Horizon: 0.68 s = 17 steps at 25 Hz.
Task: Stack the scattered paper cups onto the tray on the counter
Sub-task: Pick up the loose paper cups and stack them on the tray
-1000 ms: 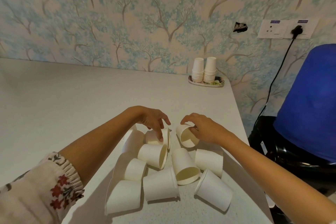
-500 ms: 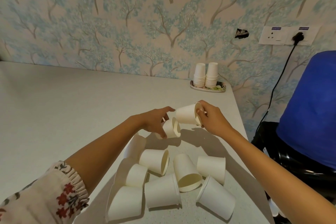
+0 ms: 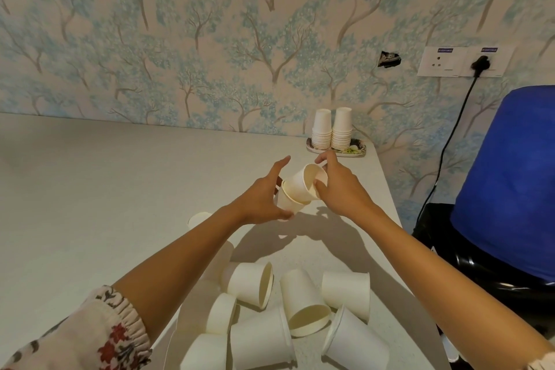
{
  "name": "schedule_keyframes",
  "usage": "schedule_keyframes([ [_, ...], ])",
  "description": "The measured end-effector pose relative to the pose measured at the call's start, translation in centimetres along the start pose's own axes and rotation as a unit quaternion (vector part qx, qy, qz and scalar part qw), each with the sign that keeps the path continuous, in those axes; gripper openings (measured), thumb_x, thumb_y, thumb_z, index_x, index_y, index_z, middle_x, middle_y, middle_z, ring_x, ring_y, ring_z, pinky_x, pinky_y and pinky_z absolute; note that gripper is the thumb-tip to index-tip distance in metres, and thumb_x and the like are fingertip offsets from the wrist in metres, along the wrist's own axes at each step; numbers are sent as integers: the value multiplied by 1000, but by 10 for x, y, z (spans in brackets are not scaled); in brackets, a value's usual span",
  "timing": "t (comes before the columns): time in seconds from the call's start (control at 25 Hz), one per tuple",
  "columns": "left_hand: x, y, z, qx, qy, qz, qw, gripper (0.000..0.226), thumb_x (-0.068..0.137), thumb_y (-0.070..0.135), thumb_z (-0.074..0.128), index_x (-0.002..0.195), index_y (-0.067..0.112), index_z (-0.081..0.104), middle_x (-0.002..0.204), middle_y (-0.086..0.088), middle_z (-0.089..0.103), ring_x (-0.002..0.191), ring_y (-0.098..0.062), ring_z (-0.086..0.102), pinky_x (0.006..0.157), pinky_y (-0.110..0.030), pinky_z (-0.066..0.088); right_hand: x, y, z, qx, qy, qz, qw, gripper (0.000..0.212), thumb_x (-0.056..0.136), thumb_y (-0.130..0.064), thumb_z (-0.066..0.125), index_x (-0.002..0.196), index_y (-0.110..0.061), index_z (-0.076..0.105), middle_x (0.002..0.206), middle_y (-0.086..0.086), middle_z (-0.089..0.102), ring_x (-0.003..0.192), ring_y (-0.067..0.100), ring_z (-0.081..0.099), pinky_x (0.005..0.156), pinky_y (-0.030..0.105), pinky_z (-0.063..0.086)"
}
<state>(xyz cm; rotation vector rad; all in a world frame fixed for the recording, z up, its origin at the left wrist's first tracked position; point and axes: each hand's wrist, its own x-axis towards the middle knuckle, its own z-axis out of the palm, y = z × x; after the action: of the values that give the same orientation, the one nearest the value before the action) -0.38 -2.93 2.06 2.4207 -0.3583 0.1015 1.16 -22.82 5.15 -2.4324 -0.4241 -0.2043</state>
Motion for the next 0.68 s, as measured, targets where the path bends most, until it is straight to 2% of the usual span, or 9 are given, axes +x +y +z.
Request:
schedule_keyframes([
  [0.16, 17, -9, 7, -23, 33, 27, 999, 122, 67, 34, 88, 150, 47, -1, 141, 2, 47, 106, -13, 53, 92, -27, 46, 11, 8, 2, 54, 87, -42, 994, 31, 91, -25, 66, 113, -32, 44, 116, -13, 58, 82, 8, 62, 76, 33, 52],
  [0.24, 27, -15, 11, -33, 47, 31, 998, 123, 66, 36, 88, 150, 47, -1, 142, 4, 46, 105, -10, 53, 90, -26, 49, 17, 13, 4, 85, 137, -66, 985, 22, 92, -28, 67, 108, -33, 52, 113, -16, 58, 80, 0, 61, 71, 24, 52],
  [0.32, 36, -19, 15, -55, 62, 33, 996, 123, 64, 38, 89, 150, 47, 1, 134, 10, 48, 101, -6, 55, 83, -19, 49, 25, 20, 9, 105, 152, -71, 980, 14, 92, -29, 67, 104, -32, 59, 113, -15, 61, 85, -2, 61, 72, 23, 54],
  [0.4, 48, -23, 20, -99, 87, 37, 991, 118, 64, 40, 89, 149, 50, 7, 129, 16, 46, 102, -4, 55, 81, -16, 48, 35, 26, 16, 162, 142, -15, 977, 15, 93, -35, 65, 106, -28, 61, 112, -12, 63, 91, 1, 61, 79, 27, 55],
  [0.44, 55, -24, 21, -119, 102, 42, 987, 113, 64, 39, 89, 147, 51, 13, 132, 17, 45, 107, -6, 54, 84, -18, 49, 42, 28, 19, 215, 122, 45, 968, 23, 93, -40, 63, 111, -26, 58, 115, -9, 63, 95, 5, 62, 85, 32, 56],
  [0.48, 64, -25, 22, -135, 115, 50, 983, 106, 64, 38, 89, 146, 50, 21, 136, 18, 45, 113, -8, 52, 86, -21, 51, 50, 29, 22, 280, 85, 128, 948, 32, 94, -46, 59, 117, -24, 54, 120, -4, 61, 100, 12, 62, 90, 37, 56],
  [0.52, 72, -24, 24, -144, 126, 58, 980, 98, 65, 37, 88, 143, 48, 30, 136, 19, 47, 116, -8, 51, 87, -24, 53, 57, 32, 25, 346, 32, 216, 912, 41, 94, -52, 55, 122, -22, 48, 126, 2, 59, 105, 20, 62, 92, 41, 55],
  [0.6, 89, -21, 28, -153, 145, 77, 975, 83, 65, 34, 88, 134, 41, 42, 128, 23, 52, 115, -4, 52, 84, -22, 54, 71, 38, 31, 488, -74, 330, 805, 55, 94, -59, 50, 129, -17, 43, 131, 14, 56, 109, 32, 64, 92, 45, 55],
  [0.68, 101, -15, 32, -160, 162, 88, 970, 76, 63, 31, 89, 125, 40, 46, 116, 29, 55, 109, 5, 52, 79, -13, 50, 82, 43, 36, 627, -132, 355, 680, 62, 93, -59, 52, 128, -9, 47, 125, 21, 59, 102, 36, 67, 89, 46, 57],
])
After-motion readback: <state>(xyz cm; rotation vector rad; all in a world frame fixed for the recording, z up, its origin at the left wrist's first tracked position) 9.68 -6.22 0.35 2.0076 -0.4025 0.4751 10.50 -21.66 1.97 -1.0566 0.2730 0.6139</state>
